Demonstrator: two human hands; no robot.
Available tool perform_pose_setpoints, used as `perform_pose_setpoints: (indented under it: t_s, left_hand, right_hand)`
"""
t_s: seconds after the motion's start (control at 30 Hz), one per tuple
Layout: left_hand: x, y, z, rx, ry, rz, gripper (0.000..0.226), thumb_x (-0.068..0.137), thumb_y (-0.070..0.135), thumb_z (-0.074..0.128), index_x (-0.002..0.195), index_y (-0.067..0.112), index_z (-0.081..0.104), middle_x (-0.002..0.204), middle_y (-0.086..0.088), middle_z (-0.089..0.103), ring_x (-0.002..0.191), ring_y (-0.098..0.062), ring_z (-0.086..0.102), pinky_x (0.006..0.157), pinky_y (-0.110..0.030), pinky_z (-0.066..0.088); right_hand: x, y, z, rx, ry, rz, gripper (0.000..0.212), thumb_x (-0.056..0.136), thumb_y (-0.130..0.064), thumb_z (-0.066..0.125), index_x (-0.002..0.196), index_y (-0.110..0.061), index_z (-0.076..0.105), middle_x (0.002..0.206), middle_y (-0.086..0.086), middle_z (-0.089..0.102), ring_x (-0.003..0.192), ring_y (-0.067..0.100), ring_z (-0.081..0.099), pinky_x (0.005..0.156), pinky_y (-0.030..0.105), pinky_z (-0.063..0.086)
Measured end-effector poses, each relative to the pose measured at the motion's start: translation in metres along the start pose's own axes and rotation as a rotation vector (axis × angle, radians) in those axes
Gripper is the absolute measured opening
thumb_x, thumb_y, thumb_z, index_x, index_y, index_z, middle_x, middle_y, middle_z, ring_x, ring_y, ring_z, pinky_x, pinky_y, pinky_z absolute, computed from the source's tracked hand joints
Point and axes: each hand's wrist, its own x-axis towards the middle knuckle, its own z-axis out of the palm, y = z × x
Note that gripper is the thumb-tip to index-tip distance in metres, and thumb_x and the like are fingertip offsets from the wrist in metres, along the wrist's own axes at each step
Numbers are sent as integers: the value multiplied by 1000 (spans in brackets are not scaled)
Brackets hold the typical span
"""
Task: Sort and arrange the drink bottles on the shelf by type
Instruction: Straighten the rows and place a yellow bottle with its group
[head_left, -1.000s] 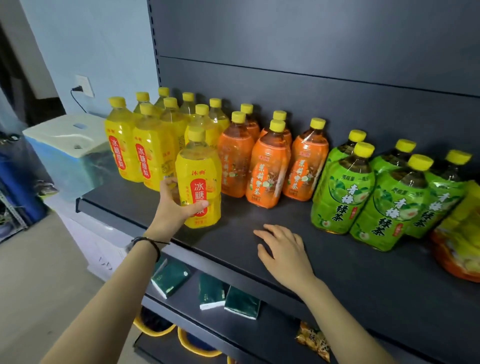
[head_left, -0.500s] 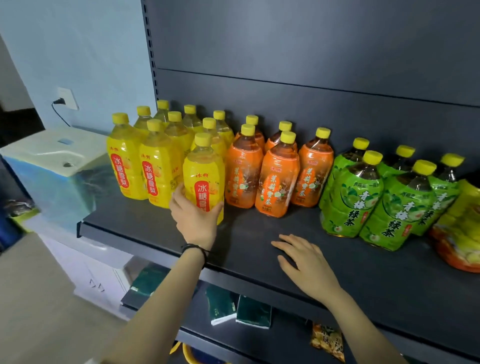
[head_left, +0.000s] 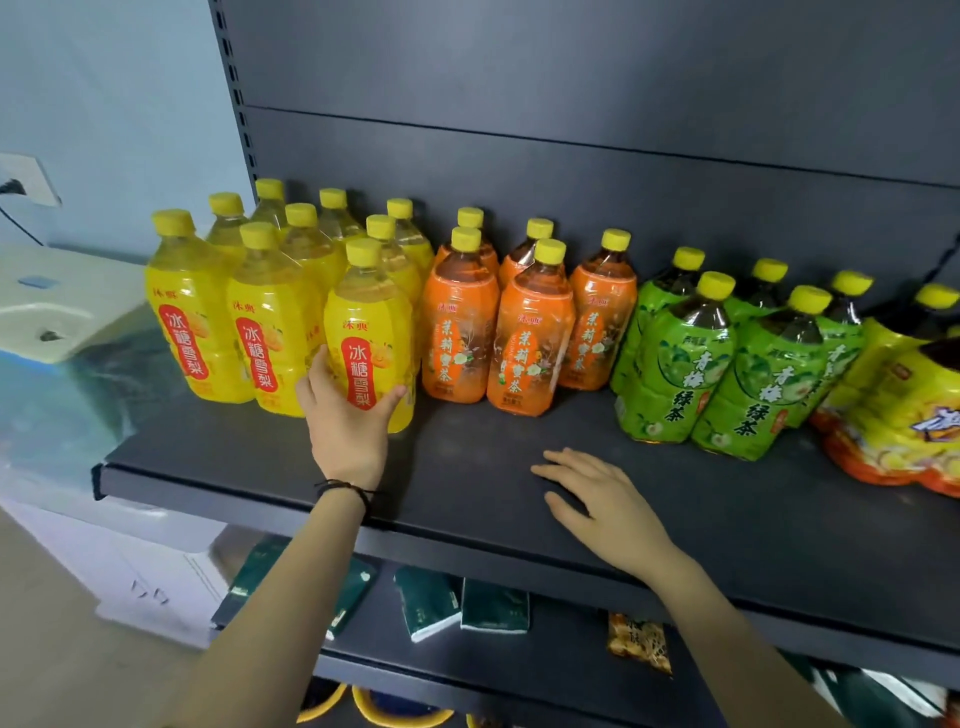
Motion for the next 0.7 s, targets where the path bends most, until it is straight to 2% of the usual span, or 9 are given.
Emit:
perform_pose_setpoints:
  t_s: [0.23,0.5,0.57,0.63,0.7]
  left_hand:
    - [7,-9,-7,-21,9,-21,92,66,33,85,141,14,37,137,-12,44,123,-30,49,100,-48,45]
    - [7,-2,-8,-1,-13,-40,88,69,26,84,140,9,35,137,-15,43,127,-30,42,104,-43,42]
    - [-4,-1,-10,-29,-7,-52,76,74,17,79,138,6,39,134,-19,46,124,-32,45,103,-43,41]
    - [-23,-2,-15,-99,5,-101,50,81,8,67,126,3,49,122,-20,54,103,-31,56,91,-42,47]
    - [-43,-2,-19,-120,-84,-133,29,85,9,61,114,5,55,113,-16,60,87,-24,58,79,-36,45]
  right_hand:
    - [-5,-2,0,30,30,36,38,99,-38,45,137,-36,48,150,-15,39,144,6,24,116,29,18]
    - [-6,-4,-2,29,43,38,38,99,-37,46,136,-33,50,149,-14,41,143,7,26,114,27,19]
    - [-8,-4,-1,40,68,47,36,98,-34,49,134,-30,54,146,-11,45,141,9,31,114,29,22]
    - [-10,-3,0,77,106,70,32,96,-30,53,128,-27,60,141,-7,51,136,11,38,114,32,29]
    - [-14,-3,-2,187,138,130,28,95,-25,56,121,-23,65,133,-5,56,128,7,43,109,26,32]
